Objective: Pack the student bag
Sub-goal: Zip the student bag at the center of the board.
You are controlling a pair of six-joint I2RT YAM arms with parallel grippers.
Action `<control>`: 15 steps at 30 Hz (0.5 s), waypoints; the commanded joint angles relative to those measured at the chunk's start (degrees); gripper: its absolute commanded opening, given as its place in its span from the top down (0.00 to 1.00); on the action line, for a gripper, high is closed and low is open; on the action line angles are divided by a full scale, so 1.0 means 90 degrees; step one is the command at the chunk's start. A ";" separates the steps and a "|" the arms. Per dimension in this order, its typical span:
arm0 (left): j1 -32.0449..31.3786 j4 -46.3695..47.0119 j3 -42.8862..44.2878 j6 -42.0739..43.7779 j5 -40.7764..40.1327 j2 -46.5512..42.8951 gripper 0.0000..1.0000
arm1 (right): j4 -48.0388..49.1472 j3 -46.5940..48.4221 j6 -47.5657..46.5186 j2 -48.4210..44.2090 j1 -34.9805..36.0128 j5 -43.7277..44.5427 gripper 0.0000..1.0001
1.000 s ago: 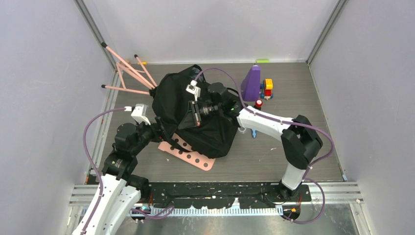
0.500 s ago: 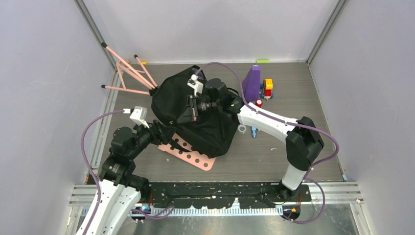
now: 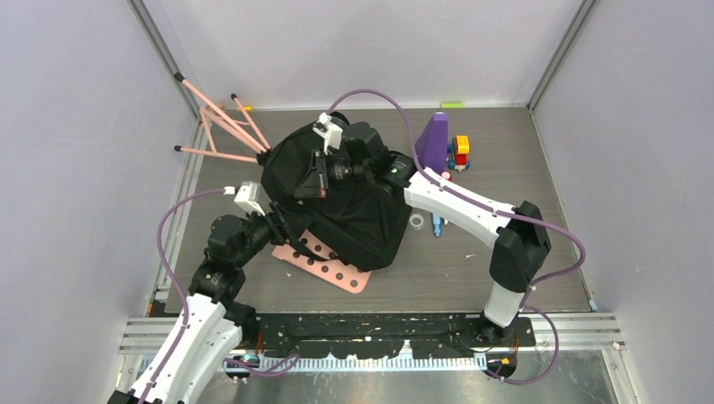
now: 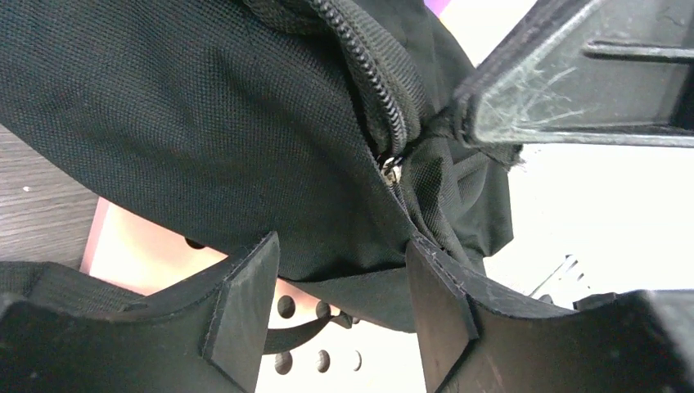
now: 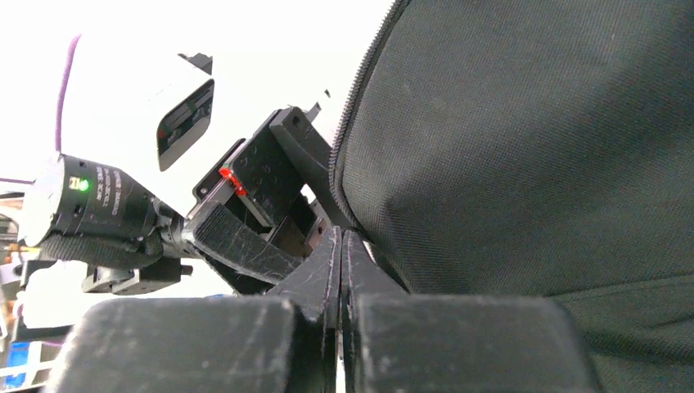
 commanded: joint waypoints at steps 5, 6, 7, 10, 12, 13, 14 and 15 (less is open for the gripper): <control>-0.0021 0.1490 -0.0464 -0.0642 -0.0062 -0.0220 0.39 | -0.0115 0.1117 -0.0732 0.0189 0.0410 0.1292 0.99; -0.0021 0.1548 -0.0517 -0.0671 -0.0131 -0.0255 0.38 | -0.0148 0.1159 -0.0760 0.0234 0.0444 0.1379 0.99; -0.0021 0.1634 -0.0576 -0.0703 -0.0201 -0.0279 0.38 | -0.0162 0.1230 -0.0805 0.0250 0.0463 0.1528 0.99; -0.0021 0.1884 -0.0699 -0.0817 -0.0364 -0.0251 0.40 | -0.0279 0.1401 -0.0946 0.0343 0.0557 0.1786 0.99; -0.0021 0.2169 -0.0761 -0.0923 -0.0441 -0.0164 0.45 | -0.0373 0.1530 -0.1037 0.0414 0.0620 0.1951 0.99; -0.0021 0.2301 -0.0777 -0.0962 -0.0462 -0.0107 0.49 | -0.0396 0.1610 -0.1069 0.0461 0.0639 0.2051 0.99; -0.0021 0.2409 -0.0772 -0.0982 -0.0483 -0.0045 0.54 | -0.0445 0.1650 -0.1134 0.0485 0.0677 0.2101 0.99; -0.0021 0.2488 -0.0763 -0.0995 -0.0499 0.0019 0.61 | -0.0476 0.1748 -0.1176 0.0540 0.0692 0.2243 0.99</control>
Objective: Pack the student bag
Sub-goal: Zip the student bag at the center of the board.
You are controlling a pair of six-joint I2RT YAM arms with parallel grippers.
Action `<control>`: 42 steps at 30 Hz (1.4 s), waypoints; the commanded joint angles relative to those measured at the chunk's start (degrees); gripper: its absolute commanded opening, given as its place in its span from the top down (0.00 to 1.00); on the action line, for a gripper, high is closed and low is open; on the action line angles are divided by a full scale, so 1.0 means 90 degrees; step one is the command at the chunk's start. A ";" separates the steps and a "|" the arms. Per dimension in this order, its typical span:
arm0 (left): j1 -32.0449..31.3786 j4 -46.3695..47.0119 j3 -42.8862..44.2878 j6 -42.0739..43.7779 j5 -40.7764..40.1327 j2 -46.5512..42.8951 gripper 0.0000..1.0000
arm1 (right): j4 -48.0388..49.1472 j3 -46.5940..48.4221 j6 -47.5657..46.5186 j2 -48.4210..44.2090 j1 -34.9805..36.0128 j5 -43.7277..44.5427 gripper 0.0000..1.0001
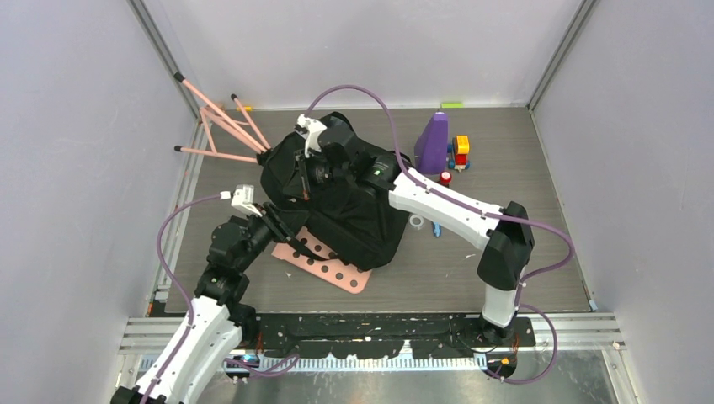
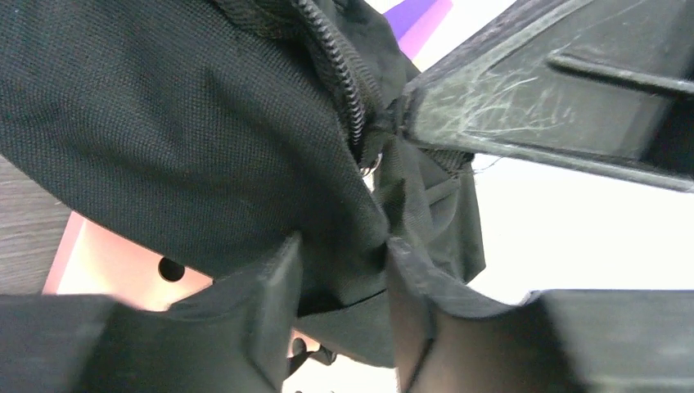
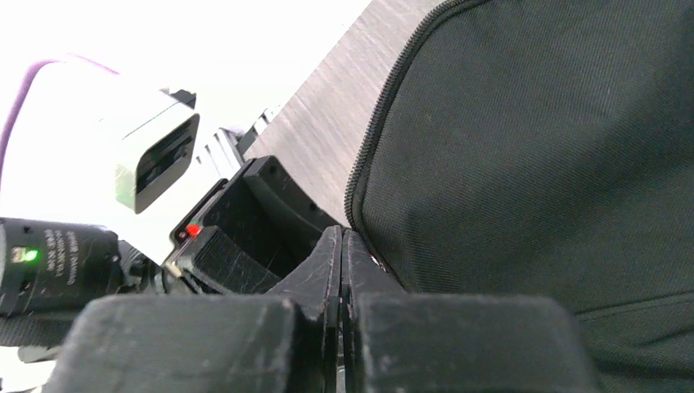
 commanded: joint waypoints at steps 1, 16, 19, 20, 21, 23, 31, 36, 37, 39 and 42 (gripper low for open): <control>-0.0016 0.1033 0.0012 -0.0149 -0.0299 0.0220 0.68 | 0.0316 0.0672 -0.0396 0.0078 0.0108 0.0737 0.99; -0.0016 -0.0985 -0.0054 0.0148 0.0150 -0.0484 1.00 | 0.0014 0.2912 -0.1702 0.1356 0.0141 0.2415 0.99; -0.0016 -0.1434 -0.0019 0.0139 0.0098 -0.0688 1.00 | -0.0184 0.3379 -0.1892 0.1864 0.0038 0.2861 0.99; -0.0016 -0.1544 0.0006 0.0134 0.0096 -0.0718 1.00 | -0.0238 0.3650 -0.1894 0.2065 0.0002 0.2957 0.99; -0.0016 -0.1652 0.0029 0.0123 0.0105 -0.0735 1.00 | -0.0298 0.3775 -0.1864 0.2155 -0.0075 0.2972 0.99; -0.0016 -0.1846 0.0068 0.0102 0.0143 -0.0745 1.00 | -0.0287 0.4110 -0.1811 0.2368 -0.0174 0.2965 0.99; -0.0016 -0.2850 0.0692 0.0150 0.0011 -0.0654 0.97 | -0.0072 0.4686 -0.1795 0.2748 -0.0408 0.3299 0.99; -0.0007 -0.4191 0.2113 0.0535 -0.0733 0.0125 0.50 | -0.0140 0.4053 -0.1567 0.2166 -0.0403 0.2583 0.99; -0.0006 -0.4197 0.2310 0.0551 -0.0733 0.0328 0.45 | -0.0128 0.3947 -0.1526 0.2079 -0.0395 0.2390 0.99; -0.0006 -0.3980 0.2642 0.0473 -0.0629 0.0674 0.44 | -0.0106 0.3640 -0.1423 0.1849 -0.0372 0.2188 0.99; 0.0004 -0.3567 0.3008 0.0280 -0.0672 0.1072 0.47 | -0.0127 0.3265 -0.1198 0.1540 -0.0332 0.2020 0.99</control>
